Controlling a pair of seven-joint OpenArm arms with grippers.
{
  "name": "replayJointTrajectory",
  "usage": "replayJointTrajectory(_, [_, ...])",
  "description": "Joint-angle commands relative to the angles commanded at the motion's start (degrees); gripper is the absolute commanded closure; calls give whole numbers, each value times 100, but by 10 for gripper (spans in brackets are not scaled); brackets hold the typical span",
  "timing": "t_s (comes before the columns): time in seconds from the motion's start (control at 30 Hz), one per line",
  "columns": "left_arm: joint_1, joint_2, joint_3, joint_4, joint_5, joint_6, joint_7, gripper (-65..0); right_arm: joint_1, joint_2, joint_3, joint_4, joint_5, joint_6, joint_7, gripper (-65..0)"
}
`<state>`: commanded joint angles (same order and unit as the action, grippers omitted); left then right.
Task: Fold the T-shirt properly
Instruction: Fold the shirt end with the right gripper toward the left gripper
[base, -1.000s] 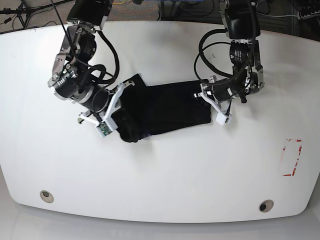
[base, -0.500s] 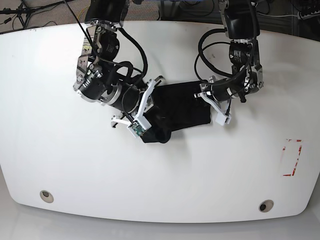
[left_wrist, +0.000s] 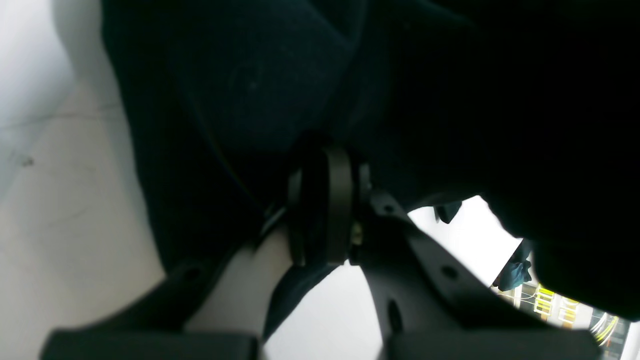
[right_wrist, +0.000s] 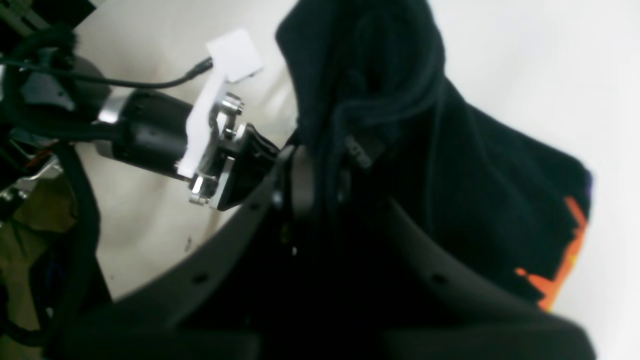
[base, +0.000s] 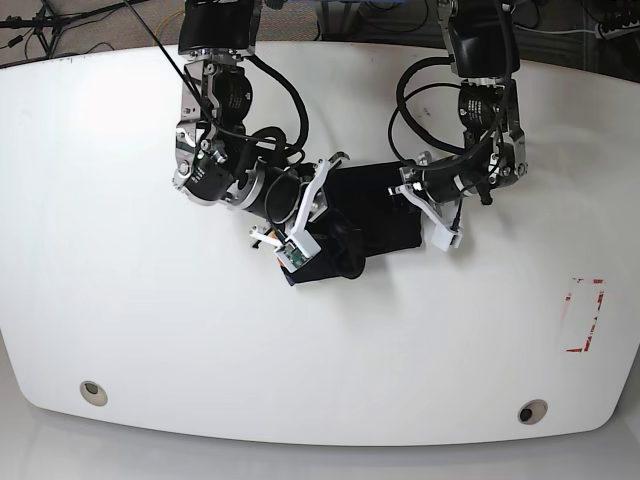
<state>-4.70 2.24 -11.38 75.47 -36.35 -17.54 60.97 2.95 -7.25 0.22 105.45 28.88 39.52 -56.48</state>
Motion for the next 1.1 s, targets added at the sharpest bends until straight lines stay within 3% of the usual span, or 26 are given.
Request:
replayJointTrajectory(0.33, [0, 0, 0, 0, 0, -26, 0, -50, 246, -175, 0, -299, 0, -9, 9, -40])
replayJointTrajectory(0.57, [0, 0, 0, 0, 0, -440, 0, -50, 334, -175, 0, -633, 0, -9, 299, -40])
replayJointTrajectory(0.97, [9, -9, 0, -9, 0, -466, 0, -50, 369, -175, -334, -958, 0, -26, 510, -46])
replayJointTrajectory(1.0, [9, -9, 0, -9, 0, -466, 0, -50, 387, -175, -360, -958, 0, -44, 563, -54])
replayJointTrajectory(1.1, [0, -18, 0, 0, 0, -554, 0, -51, 413, -175, -484, -958, 0, -334, 686, -151])
